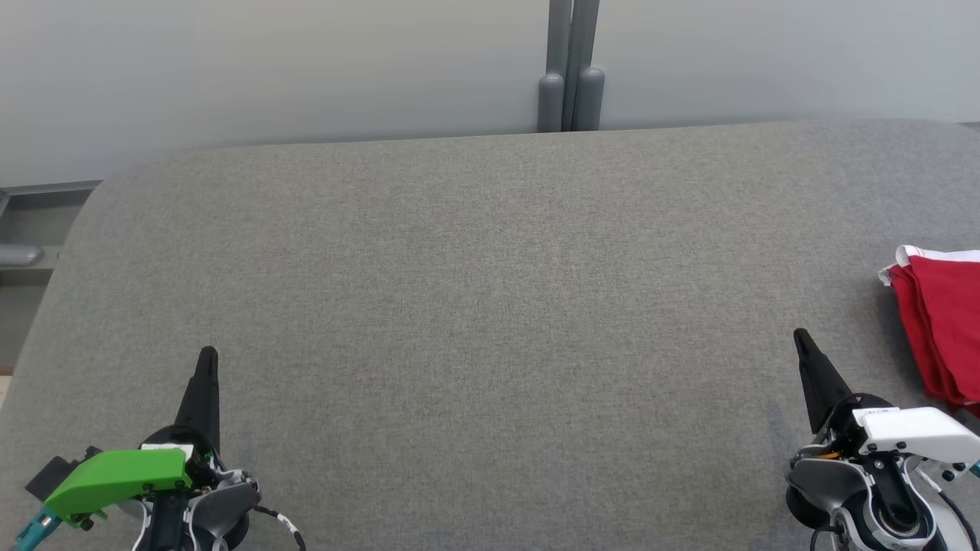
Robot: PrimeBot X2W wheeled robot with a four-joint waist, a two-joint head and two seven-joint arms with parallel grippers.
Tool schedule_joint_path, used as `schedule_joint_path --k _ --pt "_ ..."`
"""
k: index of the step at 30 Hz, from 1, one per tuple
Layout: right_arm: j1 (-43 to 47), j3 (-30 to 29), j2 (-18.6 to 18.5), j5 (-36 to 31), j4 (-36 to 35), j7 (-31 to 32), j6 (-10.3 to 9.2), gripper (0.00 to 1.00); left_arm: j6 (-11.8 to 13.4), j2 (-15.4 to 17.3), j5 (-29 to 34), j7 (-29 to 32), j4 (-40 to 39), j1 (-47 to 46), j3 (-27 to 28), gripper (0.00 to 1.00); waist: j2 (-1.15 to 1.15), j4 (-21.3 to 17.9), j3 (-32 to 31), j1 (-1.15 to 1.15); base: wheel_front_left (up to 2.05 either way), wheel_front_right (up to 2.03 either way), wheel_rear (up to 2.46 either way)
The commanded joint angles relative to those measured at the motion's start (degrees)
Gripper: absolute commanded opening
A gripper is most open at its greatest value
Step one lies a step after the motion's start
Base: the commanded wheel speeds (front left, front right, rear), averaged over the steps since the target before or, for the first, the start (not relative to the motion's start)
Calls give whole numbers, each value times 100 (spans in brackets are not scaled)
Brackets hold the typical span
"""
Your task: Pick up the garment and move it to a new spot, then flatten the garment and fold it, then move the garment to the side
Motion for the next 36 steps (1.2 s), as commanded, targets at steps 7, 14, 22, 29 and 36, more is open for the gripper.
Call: schedule_joint_path --k 7,14,22,29,36 --pt "-54 -15 -28 27 -17 14 2 0 -35 1 -5 18 -26 -64 24 0 0 -213 -151 1 0 0 0" --pt "-54 -15 -28 28 -17 13 2 0 -35 1 -5 18 -26 -64 23 0 0 -213 -151 1 0 0 0" --pt "-54 -15 -28 28 -17 13 2 0 -35 1 -5 18 -26 -64 23 0 0 -213 -151 1 0 0 0" --pt "-54 -15 -28 28 -17 13 2 0 -35 1 -6 18 -26 -64 23 0 0 -213 -151 1 0 0 0" --pt "-54 -15 -28 28 -17 13 2 0 -35 1 -5 17 -26 -64 23 0 0 -213 -151 1 0 0 0"
